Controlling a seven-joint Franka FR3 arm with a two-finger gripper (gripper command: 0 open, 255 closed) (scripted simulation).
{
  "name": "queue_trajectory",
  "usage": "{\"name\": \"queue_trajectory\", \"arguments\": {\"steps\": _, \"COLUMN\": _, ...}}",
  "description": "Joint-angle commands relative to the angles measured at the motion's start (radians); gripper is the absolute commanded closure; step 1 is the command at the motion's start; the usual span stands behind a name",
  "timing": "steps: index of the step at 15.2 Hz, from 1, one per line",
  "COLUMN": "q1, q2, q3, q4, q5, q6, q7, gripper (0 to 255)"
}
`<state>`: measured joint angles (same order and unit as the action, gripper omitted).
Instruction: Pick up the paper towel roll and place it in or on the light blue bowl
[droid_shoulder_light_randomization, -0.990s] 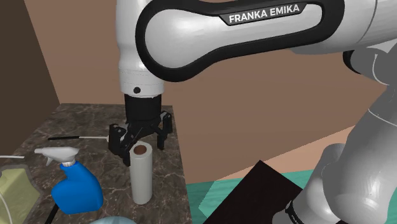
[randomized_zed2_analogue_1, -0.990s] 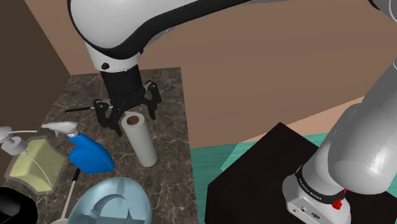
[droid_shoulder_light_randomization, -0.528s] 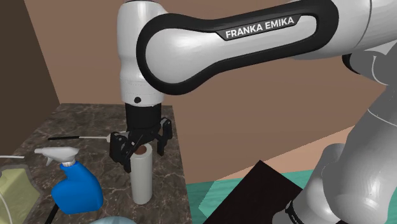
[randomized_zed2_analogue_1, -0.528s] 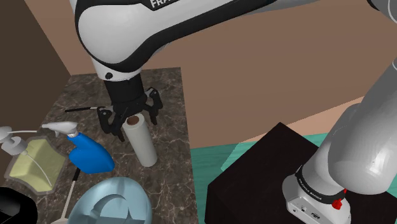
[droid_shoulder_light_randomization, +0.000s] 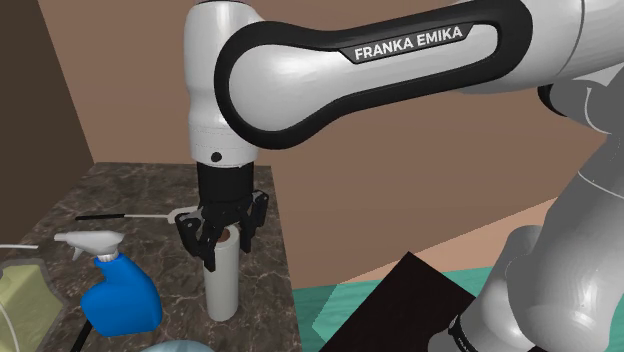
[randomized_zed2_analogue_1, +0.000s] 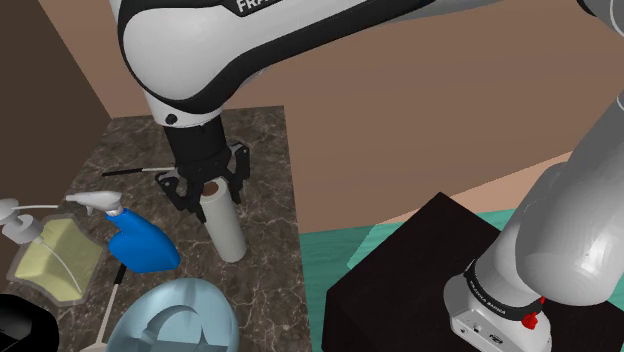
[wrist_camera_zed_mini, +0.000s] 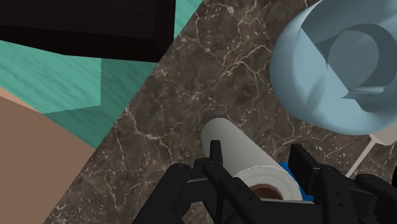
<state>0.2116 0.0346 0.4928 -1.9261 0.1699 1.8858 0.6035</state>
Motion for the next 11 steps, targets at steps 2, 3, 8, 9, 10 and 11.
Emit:
{"name": "queue_trajectory", "arguments": {"steps": 2, "q1": 0.0, "q2": 0.0, "q3": 0.0, "q4": 0.0, "q5": 0.0, "q6": 0.0, "q7": 0.0, "gripper": 255}}
{"name": "queue_trajectory", "arguments": {"steps": 3, "q1": 0.0, "q2": 0.0, "q3": 0.0, "q4": 0.0, "q5": 0.0, "q6": 0.0, "q7": 0.0, "gripper": 255}}
{"name": "queue_trajectory", "arguments": {"steps": 8, "q1": -0.001, "q2": -0.008, "q3": -0.001, "q4": 0.031, "q5": 0.002, "q6": -0.038, "q7": 0.003, "gripper": 255}}
{"name": "queue_trajectory", "arguments": {"steps": 9, "q1": -0.002, "q2": -0.01, "q3": -0.001, "q4": 0.042, "q5": 0.003, "q6": -0.051, "q7": 0.004, "gripper": 255}}
{"name": "queue_trajectory", "arguments": {"steps": 10, "q1": -0.002, "q2": -0.013, "q3": -0.001, "q4": 0.053, "q5": 0.003, "q6": -0.064, "q7": 0.006, "gripper": 255}}
{"name": "queue_trajectory", "arguments": {"steps": 11, "q1": -0.002, "q2": -0.014, "q3": -0.002, "q4": 0.065, "q5": 0.003, "q6": -0.078, "q7": 0.007, "gripper": 255}}
